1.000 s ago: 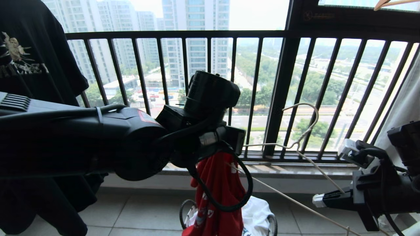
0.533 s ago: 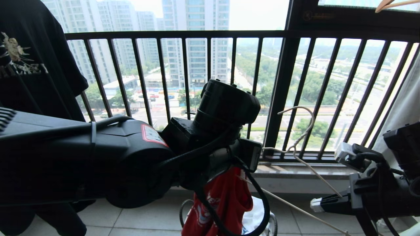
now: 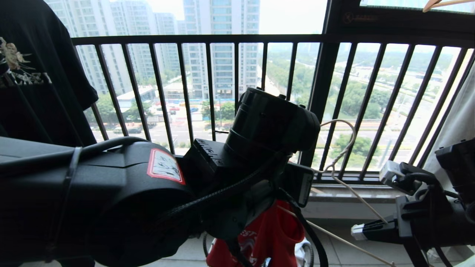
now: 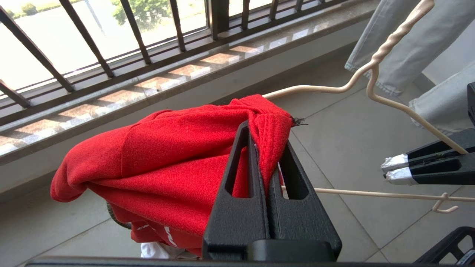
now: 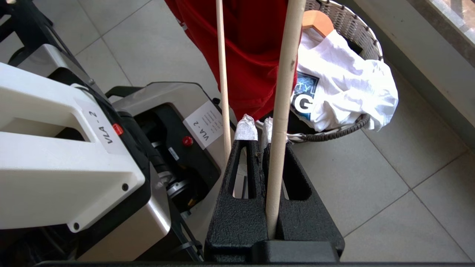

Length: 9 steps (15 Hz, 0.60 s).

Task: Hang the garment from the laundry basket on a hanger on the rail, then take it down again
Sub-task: Hang the clothes on the clothes rack

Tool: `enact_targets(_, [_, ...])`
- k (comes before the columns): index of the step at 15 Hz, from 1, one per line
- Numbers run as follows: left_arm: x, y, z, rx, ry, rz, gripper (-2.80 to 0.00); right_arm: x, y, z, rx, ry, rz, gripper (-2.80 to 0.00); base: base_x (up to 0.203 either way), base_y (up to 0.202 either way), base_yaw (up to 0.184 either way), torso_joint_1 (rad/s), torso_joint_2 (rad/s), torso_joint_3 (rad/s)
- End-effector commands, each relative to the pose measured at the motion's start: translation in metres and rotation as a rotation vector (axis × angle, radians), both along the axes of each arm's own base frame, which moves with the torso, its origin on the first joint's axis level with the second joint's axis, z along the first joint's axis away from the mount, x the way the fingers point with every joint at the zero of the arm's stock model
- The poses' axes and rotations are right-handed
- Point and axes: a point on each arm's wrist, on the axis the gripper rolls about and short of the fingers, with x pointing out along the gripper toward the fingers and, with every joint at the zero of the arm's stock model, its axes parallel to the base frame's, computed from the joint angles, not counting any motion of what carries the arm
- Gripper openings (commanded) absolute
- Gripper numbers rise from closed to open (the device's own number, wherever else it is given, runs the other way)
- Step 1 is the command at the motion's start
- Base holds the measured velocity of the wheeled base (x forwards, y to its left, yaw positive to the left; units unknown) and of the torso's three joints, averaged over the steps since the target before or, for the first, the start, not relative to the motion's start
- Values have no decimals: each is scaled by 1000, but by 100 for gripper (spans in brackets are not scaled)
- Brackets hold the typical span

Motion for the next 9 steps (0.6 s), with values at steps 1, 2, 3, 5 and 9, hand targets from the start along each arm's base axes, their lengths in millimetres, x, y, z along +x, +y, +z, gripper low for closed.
enact_targets(1, [-14, 0, 7, -35, 8, -28, -280, -1, 1, -1, 2, 2, 11, -280, 0, 0, 0, 0, 0, 0])
enact_targets(2, [-18, -2, 7, -39, 14, -37, -280, -1, 1, -2, 1, 7, 11, -280, 0, 0, 0, 0, 0, 0])
enact_targets(3, [-19, -3, 6, -39, 20, -41, -280, -1, 1, -1, 3, 4, 14, -280, 0, 0, 0, 0, 0, 0])
enact_targets(5, [-19, -6, 2, -38, 32, -42, -280, -3, 3, 0, 12, 3, 28, -280, 0, 0, 0, 0, 0, 0])
enact_targets(9, [-1, 4, 13, -53, -19, 69, -280, -4, -1, 3, 14, -16, 12, -280, 0, 0, 0, 0, 0, 0])
